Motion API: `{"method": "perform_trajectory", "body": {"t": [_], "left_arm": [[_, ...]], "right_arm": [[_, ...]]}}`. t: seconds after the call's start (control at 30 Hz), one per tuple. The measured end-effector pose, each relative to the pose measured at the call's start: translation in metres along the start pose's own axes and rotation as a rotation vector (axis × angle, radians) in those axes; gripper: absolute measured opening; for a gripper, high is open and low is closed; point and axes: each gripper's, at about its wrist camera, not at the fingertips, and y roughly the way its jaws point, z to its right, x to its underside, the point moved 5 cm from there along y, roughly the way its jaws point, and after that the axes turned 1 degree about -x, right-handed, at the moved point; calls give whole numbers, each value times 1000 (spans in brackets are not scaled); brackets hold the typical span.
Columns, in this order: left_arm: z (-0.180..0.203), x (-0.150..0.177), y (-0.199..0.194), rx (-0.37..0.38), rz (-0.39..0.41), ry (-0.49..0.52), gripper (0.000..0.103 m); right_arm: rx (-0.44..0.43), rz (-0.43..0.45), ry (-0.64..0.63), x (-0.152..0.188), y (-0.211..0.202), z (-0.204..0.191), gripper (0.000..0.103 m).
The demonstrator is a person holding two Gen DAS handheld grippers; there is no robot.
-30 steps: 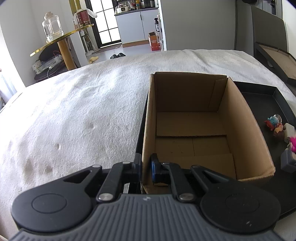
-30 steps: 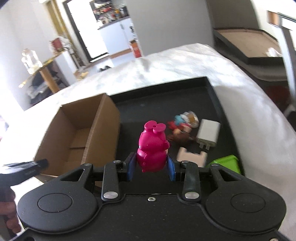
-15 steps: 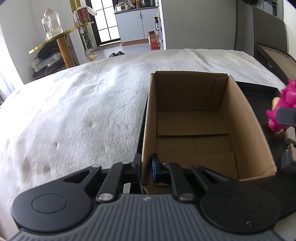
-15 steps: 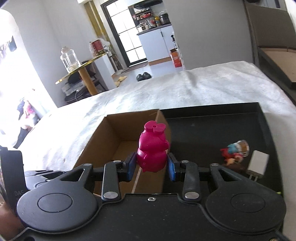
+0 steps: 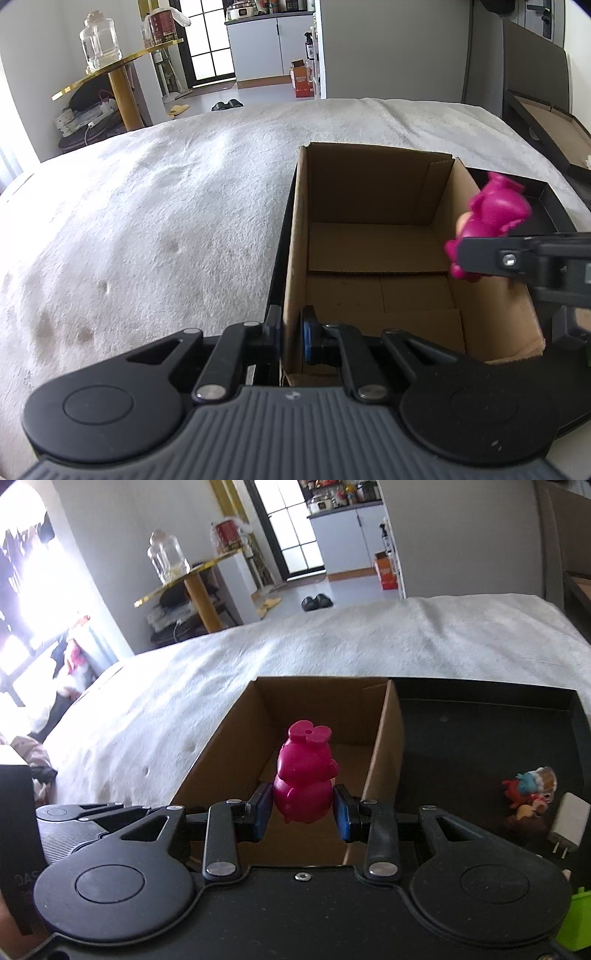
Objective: Organize rigid objects
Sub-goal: 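Lift the pink pig toy with the right gripper and release it into the cardboard box, then reach the right gripper to the green cup and close on it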
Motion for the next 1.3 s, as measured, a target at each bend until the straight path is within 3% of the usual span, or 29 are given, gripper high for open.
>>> {"method": "perform_trajectory", "body": {"t": [0.4, 0.83, 1.13, 1.2, 1.27, 1.3], "left_arm": [[1, -2, 2, -18, -13, 4, 11], [6, -3, 1, -60, -34, 9, 15], [9, -10, -7, -88, -23, 42, 29], [12, -11, -8, -91, -28, 56, 38], [17, -12, -8, -104, -32, 76, 58], [19, -13, -8, -118, -26, 88, 62]], "right_arm": [[-53, -11, 42, -6, 18, -1, 43], [-60, -9, 90, 14, -19, 13, 43], [6, 30, 107, 14, -41, 40, 43], [34, 29, 119, 18, -46, 51, 43], [57, 28, 132, 22, -51, 61, 44], [70, 27, 138, 24, -53, 66, 45]]}}
